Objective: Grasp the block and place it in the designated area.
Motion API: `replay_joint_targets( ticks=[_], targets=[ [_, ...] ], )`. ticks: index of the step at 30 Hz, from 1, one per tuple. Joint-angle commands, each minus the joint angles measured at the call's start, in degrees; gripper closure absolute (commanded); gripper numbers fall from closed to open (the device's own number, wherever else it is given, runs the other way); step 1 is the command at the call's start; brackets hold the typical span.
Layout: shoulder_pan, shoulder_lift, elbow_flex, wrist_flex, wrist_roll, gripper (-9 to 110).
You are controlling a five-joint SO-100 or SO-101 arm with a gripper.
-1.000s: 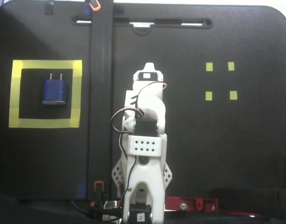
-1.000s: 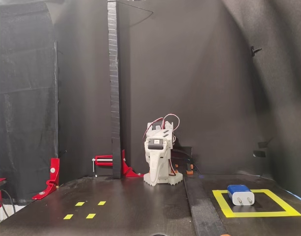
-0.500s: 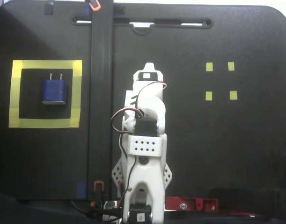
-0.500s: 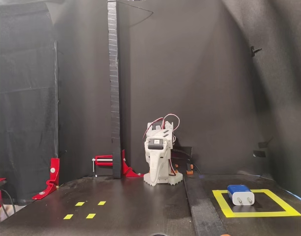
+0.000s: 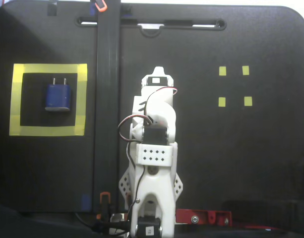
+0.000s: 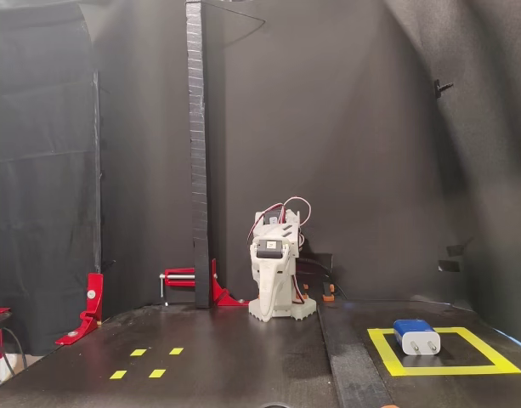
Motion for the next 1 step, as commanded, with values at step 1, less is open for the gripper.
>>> replay_joint_targets(
  ticks=[1],
  targets=[
    [-0.35,0.35,0.35,0.09,0.0,101]
  ],
)
